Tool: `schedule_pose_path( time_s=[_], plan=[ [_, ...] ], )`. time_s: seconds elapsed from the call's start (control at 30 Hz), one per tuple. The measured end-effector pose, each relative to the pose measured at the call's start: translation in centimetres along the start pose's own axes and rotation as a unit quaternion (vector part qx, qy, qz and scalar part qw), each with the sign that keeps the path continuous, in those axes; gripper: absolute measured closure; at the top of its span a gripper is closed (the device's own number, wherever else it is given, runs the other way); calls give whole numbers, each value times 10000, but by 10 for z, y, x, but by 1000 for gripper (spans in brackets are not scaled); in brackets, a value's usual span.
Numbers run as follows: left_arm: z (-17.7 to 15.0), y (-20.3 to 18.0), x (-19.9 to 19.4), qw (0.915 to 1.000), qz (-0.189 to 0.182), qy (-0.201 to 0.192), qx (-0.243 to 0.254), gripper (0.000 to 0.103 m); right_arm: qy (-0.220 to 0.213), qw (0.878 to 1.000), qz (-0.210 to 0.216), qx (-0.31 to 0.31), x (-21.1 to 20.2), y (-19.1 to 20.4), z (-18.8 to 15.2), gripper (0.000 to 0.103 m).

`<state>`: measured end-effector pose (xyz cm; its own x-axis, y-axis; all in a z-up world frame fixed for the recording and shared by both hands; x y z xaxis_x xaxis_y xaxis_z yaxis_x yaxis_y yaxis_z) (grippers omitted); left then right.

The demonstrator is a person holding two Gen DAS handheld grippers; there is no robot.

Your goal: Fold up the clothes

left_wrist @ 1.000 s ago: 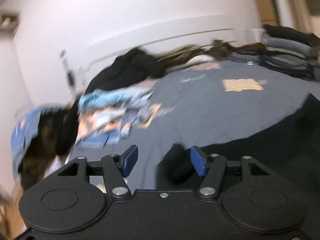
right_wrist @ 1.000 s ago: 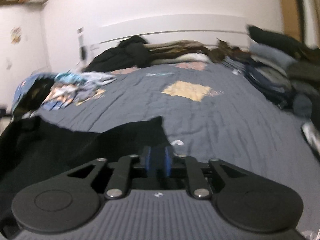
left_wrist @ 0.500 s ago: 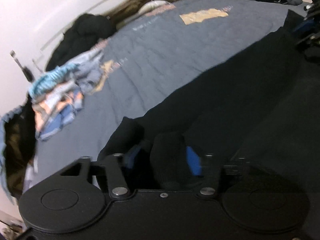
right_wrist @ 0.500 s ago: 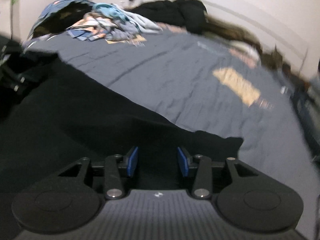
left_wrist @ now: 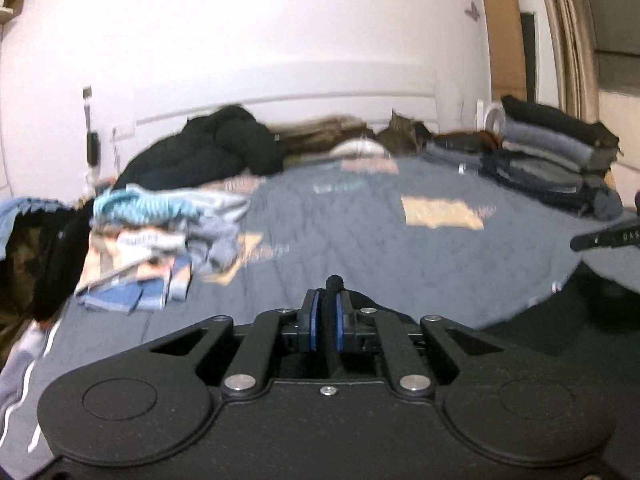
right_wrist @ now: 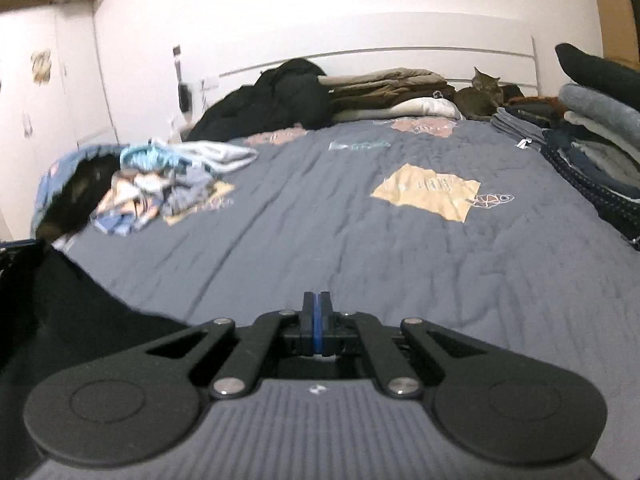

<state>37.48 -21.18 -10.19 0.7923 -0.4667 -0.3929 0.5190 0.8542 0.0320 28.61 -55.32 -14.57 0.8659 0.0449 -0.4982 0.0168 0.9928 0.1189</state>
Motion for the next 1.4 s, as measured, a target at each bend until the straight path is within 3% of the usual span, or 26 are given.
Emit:
schedule_pose_path(
  time_s=[0.1, 0.23, 0.33, 0.5, 0.57, 0.67, 0.77, 0.83, 1.0, 1.1, 1.2, 1.33, 1.4],
  plan=[
    [3, -1, 30, 9996, 159, 213, 1, 94, 172, 9998, 129, -26, 6, -1, 5, 102],
    [-24, 2, 56, 9968, 313, 736, 94, 94, 772, 9940, 367, -686, 27, 19, -12, 96],
    [-44, 5, 59, 9946, 345, 964, 144, 94, 1330, 9854, 247, -1033, 43, 31, -29, 76],
    [-59, 13, 49, 9942, 295, 1034, 83, 94, 1322, 9834, 465, -1153, 51, 46, -38, 53],
    [-60, 13, 47, 9942, 286, 1034, 92, 94, 1378, 9820, 418, -1226, 59, 53, -42, 50],
    [-62, 13, 46, 9941, 282, 1040, 126, 94, 1513, 9785, 329, -1359, 73, 62, -48, 55],
    [-63, 13, 44, 9941, 276, 1035, 143, 94, 1546, 9771, 202, -1450, 79, 66, -49, 92],
    [-61, 15, 38, 9953, 283, 920, 70, 94, 1402, 9824, 209, -1218, 71, 62, -45, 99],
    [-35, 11, 13, 9993, 320, 201, -36, 94, 796, 9950, 191, -570, 46, 44, -25, 100],
    [-18, 8, 14, 9994, 328, 3, -142, 94, 563, 9975, 78, -420, 42, 38, -12, 100],
    [-25, 5, 43, 9983, 385, 425, -75, 94, 398, 9988, -34, -298, 42, 32, -2, 100],
    [-50, 2, 83, 9903, 529, 1287, -54, 88, 1166, 9924, -210, -345, 89, 33, -26, 99],
    [-50, 3, 76, 9894, 578, 1327, -99, 82, 1268, 9909, -229, -393, 92, 35, -30, 96]
  ],
)
Point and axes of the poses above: each gripper's, at about its wrist camera, not at the fingertips, and x roughly the way its jaws point, y to its left, z to its top, the point moved 2 cm from there along x, roughly the way its jaws point, and after that the axes turned 4 degrees about -x, right-handed, at the moved point
